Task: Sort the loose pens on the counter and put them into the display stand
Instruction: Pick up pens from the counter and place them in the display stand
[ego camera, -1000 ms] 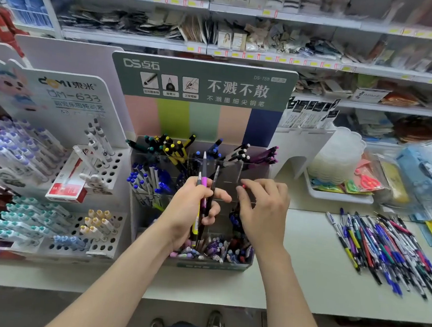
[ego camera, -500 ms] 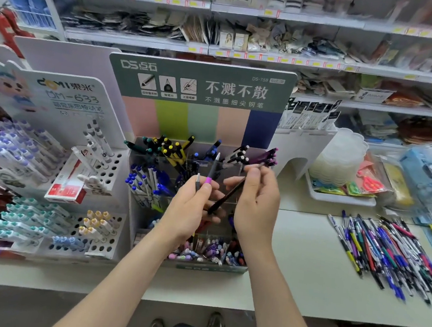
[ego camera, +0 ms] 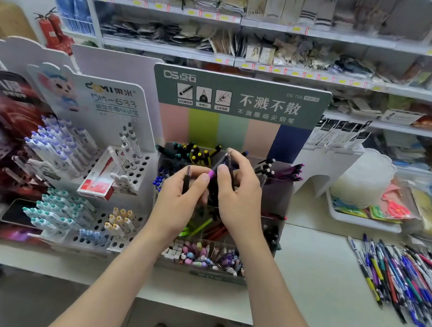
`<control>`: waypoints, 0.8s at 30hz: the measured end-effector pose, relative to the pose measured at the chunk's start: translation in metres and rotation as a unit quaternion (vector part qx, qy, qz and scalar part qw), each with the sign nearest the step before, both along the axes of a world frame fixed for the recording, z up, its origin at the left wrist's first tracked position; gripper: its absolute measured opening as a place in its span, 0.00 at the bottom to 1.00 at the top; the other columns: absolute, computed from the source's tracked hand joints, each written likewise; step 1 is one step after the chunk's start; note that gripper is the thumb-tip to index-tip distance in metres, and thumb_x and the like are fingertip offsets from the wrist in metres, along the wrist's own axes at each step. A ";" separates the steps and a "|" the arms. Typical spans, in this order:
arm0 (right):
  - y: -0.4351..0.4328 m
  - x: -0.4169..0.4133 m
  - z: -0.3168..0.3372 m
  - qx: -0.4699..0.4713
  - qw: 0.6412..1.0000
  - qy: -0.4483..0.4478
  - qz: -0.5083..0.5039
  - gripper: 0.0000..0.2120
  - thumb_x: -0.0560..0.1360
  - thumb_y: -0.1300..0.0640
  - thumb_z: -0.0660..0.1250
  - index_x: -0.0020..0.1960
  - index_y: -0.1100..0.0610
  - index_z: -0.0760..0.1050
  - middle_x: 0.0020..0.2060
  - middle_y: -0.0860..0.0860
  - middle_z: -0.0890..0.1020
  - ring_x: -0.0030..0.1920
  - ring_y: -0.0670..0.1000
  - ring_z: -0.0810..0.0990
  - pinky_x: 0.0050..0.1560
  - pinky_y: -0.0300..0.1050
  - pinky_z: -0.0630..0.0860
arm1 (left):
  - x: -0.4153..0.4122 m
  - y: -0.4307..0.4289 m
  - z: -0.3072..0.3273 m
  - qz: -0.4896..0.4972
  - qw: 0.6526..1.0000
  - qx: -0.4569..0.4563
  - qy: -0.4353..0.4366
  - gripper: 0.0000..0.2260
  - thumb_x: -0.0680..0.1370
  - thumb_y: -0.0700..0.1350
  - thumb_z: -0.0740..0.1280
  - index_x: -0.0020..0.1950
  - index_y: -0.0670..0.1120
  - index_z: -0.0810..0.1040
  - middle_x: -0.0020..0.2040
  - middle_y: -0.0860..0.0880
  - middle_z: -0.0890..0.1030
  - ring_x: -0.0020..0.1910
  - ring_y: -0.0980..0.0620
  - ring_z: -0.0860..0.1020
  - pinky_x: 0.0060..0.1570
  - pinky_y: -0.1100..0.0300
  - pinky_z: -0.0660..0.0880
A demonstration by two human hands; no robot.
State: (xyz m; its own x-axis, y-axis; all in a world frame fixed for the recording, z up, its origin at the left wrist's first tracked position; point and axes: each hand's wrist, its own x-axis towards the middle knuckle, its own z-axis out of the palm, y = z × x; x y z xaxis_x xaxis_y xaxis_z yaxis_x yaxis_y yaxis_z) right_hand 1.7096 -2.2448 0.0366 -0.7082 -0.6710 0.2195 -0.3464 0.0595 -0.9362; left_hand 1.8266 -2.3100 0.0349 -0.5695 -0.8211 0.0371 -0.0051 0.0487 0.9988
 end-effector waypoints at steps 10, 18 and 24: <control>0.013 0.004 0.002 -0.046 0.989 0.133 -0.042 0.20 0.83 0.61 0.64 0.74 0.52 0.70 0.54 0.48 0.81 0.49 0.47 0.80 0.51 0.49 0.80 | -0.016 0.003 0.024 0.066 0.997 -0.033 0.037 0.02 0.82 0.42 0.72 0.52 0.47 0.84 0.45 0.49 0.86 0.44 0.47 0.85 0.49 0.49 0.83; 0.045 -0.036 0.003 -0.099 0.969 0.020 -0.226 0.14 0.86 0.56 0.63 0.71 0.53 0.66 0.44 0.48 0.86 0.43 0.47 0.85 0.53 0.55 0.82 | -0.064 0.017 0.052 0.028 0.971 -0.236 0.007 0.04 0.81 0.46 0.75 0.52 0.47 0.82 0.42 0.54 0.84 0.41 0.52 0.81 0.41 0.62 0.78; 0.065 -0.052 -0.002 -0.050 0.952 -0.037 -0.300 0.18 0.79 0.66 0.64 0.65 0.53 0.77 0.56 0.46 0.82 0.54 0.36 0.80 0.54 0.30 0.74 | -0.110 0.011 0.051 -0.024 0.920 -0.383 -0.075 0.07 0.79 0.51 0.76 0.53 0.48 0.84 0.46 0.53 0.84 0.43 0.54 0.81 0.47 0.52 0.80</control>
